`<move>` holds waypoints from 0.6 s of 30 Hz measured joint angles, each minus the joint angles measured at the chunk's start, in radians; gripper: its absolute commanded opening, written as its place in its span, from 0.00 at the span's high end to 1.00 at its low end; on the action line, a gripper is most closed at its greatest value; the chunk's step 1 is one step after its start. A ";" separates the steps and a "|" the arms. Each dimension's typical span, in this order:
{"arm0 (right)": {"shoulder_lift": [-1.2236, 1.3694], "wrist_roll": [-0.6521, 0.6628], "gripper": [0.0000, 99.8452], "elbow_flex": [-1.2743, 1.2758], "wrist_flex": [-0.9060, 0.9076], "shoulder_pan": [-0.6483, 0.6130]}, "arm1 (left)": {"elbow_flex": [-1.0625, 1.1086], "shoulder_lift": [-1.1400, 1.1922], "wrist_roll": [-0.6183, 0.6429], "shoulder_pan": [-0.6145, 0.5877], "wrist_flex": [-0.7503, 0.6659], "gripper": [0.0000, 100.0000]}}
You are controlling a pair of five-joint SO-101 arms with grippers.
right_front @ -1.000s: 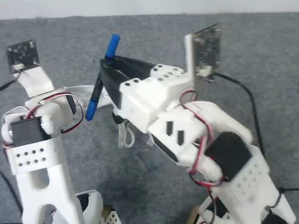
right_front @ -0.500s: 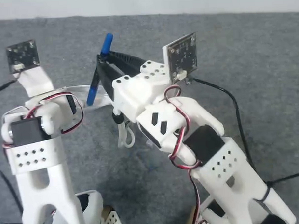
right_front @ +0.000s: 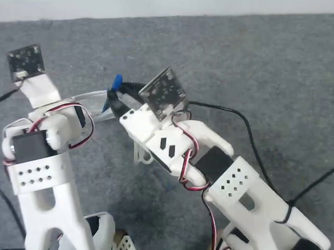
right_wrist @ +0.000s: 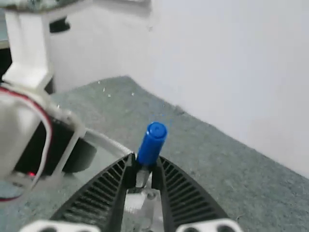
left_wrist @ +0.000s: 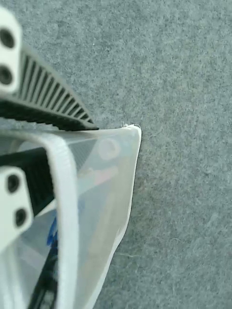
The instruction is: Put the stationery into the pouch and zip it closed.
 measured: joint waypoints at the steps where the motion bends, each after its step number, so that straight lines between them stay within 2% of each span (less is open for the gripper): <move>1: 0.000 0.005 0.93 0.008 0.000 -0.005 | 0.000 0.000 0.000 0.000 -0.002 0.99; 4: 0.000 0.012 0.83 0.012 0.014 -0.026 | 0.000 0.000 0.000 0.000 -0.002 0.99; 6: -0.029 0.012 0.81 0.014 0.057 -0.038 | 0.000 0.000 0.000 0.000 -0.002 0.99; 12: -0.176 0.015 0.92 0.015 0.175 -0.089 | 0.000 0.000 0.000 0.000 -0.002 0.99; 18: -0.282 0.015 1.00 0.015 0.209 -0.095 | 0.000 0.000 0.000 0.000 -0.002 0.99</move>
